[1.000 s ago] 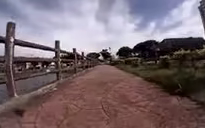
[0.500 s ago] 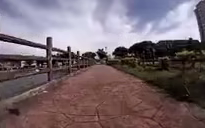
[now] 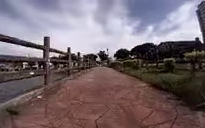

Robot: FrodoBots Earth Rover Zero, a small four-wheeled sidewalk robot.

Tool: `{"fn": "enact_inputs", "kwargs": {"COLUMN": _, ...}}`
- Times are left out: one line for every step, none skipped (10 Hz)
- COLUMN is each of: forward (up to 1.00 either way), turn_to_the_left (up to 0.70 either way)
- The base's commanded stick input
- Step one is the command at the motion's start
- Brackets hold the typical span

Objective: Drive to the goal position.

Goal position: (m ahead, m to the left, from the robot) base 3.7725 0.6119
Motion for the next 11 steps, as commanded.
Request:
{"fn": "enact_inputs", "kwargs": {"forward": 0.70, "turn_to_the_left": 0.12}}
{"fn": "enact_inputs", "kwargs": {"forward": 0.70, "turn_to_the_left": 0.12}}
{"fn": "enact_inputs", "kwargs": {"forward": 0.70, "turn_to_the_left": 0.12}}
{"fn": "enact_inputs", "kwargs": {"forward": 0.70, "turn_to_the_left": 0.12}}
{"fn": "enact_inputs", "kwargs": {"forward": 0.70, "turn_to_the_left": 0.12}}
{"fn": "enact_inputs", "kwargs": {"forward": 0.70, "turn_to_the_left": 0.12}}
{"fn": "enact_inputs", "kwargs": {"forward": 0.70, "turn_to_the_left": 0.01}}
{"fn": "enact_inputs", "kwargs": {"forward": 0.70, "turn_to_the_left": -0.23}}
{"fn": "enact_inputs", "kwargs": {"forward": 0.70, "turn_to_the_left": -0.23}}
{"fn": "enact_inputs", "kwargs": {"forward": 0.70, "turn_to_the_left": -0.23}}
{"fn": "enact_inputs", "kwargs": {"forward": 0.70, "turn_to_the_left": -0.23}}
